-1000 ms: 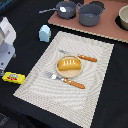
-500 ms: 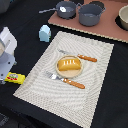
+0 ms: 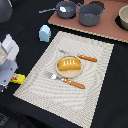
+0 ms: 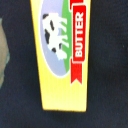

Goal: Interact with the objects in diverse but meaningful ways.

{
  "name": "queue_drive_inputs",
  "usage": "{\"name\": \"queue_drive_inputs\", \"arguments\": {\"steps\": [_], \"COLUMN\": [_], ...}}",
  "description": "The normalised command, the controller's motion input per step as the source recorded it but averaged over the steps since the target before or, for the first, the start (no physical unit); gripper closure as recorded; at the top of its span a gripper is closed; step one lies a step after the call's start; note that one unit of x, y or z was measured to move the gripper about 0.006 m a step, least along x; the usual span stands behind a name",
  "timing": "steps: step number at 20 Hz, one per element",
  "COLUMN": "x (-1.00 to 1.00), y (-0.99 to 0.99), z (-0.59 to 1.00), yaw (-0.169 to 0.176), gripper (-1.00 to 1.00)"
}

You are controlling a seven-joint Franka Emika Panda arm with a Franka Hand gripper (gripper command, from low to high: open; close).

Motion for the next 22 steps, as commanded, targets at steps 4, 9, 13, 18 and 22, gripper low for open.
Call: {"name": "queue_drive_inputs", "arguments": {"steps": [4, 9, 13, 18, 22], "x": [0.35, 0.3, 0.3, 0.27, 0.09], "y": [0.0, -0.01, 0.0, 0.0, -0.06], "z": [-0.24, -0.24, -0.18, -0.15, 0.09], "yaw": [0.0, 0.0, 0.0, 0.0, 0.002], "gripper": [-1.0, 1.0, 1.0, 1.0, 1.0]}}
